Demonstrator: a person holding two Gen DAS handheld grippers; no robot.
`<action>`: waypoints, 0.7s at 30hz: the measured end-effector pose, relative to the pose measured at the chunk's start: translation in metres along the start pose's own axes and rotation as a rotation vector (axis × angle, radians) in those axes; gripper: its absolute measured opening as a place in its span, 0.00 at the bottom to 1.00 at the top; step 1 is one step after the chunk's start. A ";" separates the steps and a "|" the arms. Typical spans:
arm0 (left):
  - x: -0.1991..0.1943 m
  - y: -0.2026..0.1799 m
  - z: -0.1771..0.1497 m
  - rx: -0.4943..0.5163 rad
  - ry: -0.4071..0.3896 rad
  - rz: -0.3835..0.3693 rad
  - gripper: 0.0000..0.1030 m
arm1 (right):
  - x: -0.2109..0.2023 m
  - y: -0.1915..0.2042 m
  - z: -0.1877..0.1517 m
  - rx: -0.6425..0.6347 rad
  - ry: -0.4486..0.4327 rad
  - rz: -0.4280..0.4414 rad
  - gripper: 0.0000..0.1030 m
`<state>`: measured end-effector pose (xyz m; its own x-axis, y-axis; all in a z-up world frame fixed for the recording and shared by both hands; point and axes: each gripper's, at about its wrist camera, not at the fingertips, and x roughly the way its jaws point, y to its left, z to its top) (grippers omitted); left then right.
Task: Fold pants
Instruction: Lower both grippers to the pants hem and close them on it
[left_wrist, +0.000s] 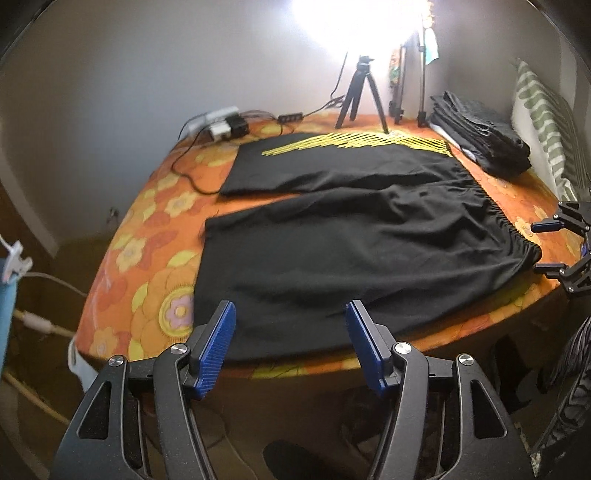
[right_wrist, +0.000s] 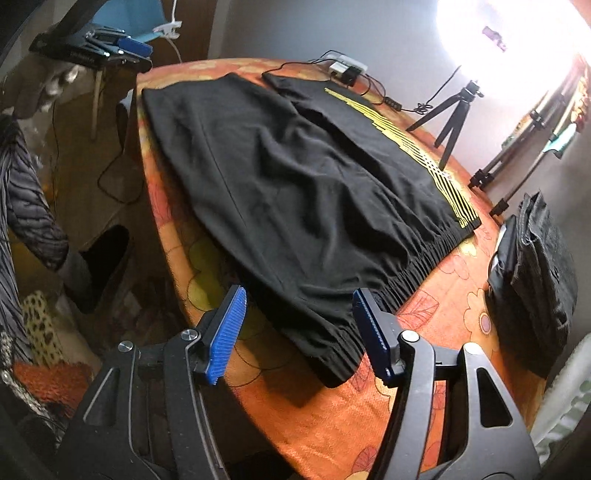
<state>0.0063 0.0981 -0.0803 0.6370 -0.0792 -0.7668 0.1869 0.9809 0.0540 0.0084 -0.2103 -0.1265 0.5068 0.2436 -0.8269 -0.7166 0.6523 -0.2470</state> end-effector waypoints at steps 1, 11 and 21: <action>0.000 -0.002 -0.002 -0.003 0.003 -0.003 0.60 | 0.002 0.000 0.000 -0.008 0.005 -0.004 0.61; 0.009 -0.038 -0.010 0.158 0.047 -0.051 0.60 | 0.021 -0.001 0.000 -0.055 0.070 0.025 0.15; 0.037 -0.062 -0.020 0.293 0.102 -0.080 0.60 | 0.006 -0.022 0.021 0.051 0.002 0.003 0.04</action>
<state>0.0034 0.0384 -0.1242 0.5361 -0.1215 -0.8353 0.4505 0.8781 0.1614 0.0374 -0.2085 -0.1158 0.5042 0.2442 -0.8284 -0.6923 0.6877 -0.2186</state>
